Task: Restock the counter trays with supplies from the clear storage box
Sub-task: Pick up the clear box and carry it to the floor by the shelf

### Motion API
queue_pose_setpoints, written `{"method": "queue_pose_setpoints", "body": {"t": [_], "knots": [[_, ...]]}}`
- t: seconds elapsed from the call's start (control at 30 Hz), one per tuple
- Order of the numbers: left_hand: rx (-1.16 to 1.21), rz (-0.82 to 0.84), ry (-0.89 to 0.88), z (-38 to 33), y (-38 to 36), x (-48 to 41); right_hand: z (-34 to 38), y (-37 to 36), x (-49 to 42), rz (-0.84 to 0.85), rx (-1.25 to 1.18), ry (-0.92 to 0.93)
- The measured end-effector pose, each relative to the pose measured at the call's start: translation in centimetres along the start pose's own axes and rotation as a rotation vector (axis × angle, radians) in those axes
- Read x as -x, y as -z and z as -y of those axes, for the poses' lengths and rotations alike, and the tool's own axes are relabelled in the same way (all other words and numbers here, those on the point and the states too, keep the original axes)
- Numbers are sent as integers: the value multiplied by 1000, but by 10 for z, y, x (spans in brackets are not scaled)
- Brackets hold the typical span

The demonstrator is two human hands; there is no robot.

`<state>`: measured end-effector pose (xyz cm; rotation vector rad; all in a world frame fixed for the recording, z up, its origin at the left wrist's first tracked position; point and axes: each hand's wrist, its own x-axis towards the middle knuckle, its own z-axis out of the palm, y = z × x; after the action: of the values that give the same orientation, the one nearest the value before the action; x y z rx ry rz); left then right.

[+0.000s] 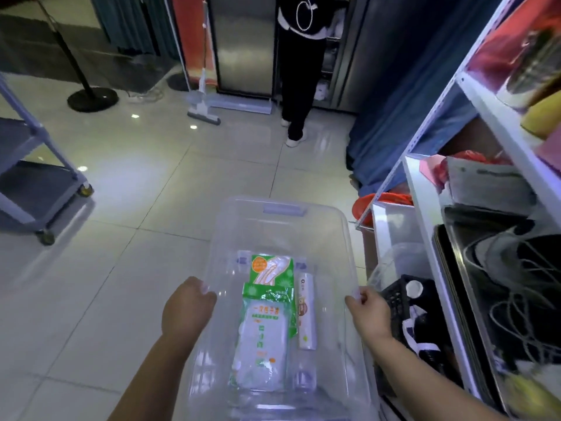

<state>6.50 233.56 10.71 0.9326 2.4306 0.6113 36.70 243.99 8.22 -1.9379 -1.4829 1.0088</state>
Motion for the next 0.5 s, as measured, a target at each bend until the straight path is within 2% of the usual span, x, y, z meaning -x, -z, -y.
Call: {"method": "queue_pose_setpoints", "body": {"t": [0.2,0.5], "knots": [[-106,153,-64,-76,-60,-96,-2,-1,-116,-62,25,-110],[-167,294,-33,-175,-145,-229,-3,-16,-282,-5,39,-287]]}}
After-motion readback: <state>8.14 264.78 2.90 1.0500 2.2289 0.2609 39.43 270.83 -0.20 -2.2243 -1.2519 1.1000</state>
